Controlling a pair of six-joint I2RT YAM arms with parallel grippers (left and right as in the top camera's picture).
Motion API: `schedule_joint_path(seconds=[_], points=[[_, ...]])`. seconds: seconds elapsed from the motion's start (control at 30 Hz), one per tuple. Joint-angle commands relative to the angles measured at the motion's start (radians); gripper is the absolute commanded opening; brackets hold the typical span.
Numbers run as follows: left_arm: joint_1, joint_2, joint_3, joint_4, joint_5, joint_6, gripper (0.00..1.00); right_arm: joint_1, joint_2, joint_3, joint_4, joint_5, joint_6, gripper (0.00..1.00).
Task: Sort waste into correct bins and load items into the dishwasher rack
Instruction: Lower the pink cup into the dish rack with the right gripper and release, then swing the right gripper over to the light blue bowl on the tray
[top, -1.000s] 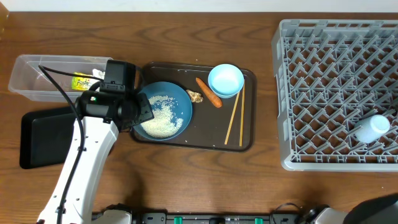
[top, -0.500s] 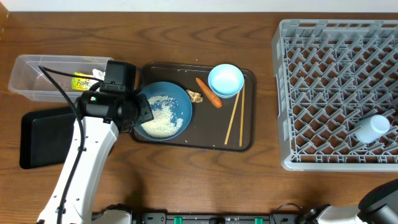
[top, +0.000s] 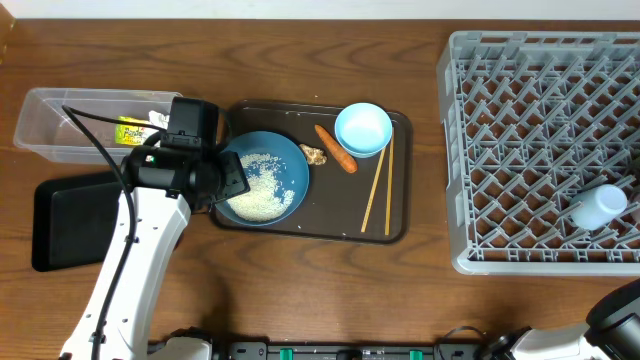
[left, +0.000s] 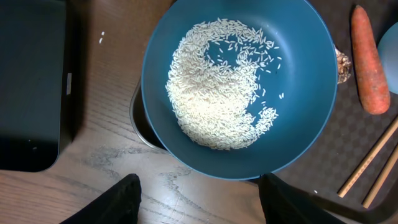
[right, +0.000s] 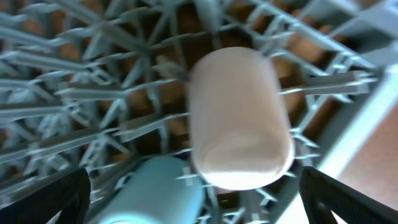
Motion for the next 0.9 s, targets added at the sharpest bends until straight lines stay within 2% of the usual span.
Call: schedule_joint_path(seconds=[0.0,0.27,0.47,0.67,0.8,0.87], points=[[0.004,-0.005,0.013,-0.004,-0.014,0.013,0.63,-0.01,-0.038,0.031,0.009,-0.153,0.005,0.99],[0.004,-0.005,0.013,-0.005,-0.014,0.013,0.64,0.102,-0.244,0.041,0.0,-0.216,-0.019,0.99],[0.004,-0.005,0.013,-0.002,-0.014,0.013,0.67,0.282,-0.391,0.04,-0.121,-0.297,-0.137,0.99],[0.004,-0.005,0.013,0.0,-0.014,0.013,0.68,0.513,-0.406,0.035,-0.24,-0.33,-0.206,0.99],[0.004,-0.005,0.013,0.0,-0.014,0.013,0.68,0.646,-0.388,0.019,-0.227,-0.33,-0.206,0.99],[0.004,-0.005,0.013,0.0,-0.014,0.013,0.68,0.726,-0.366,0.019,-0.184,-0.328,-0.206,0.94]])
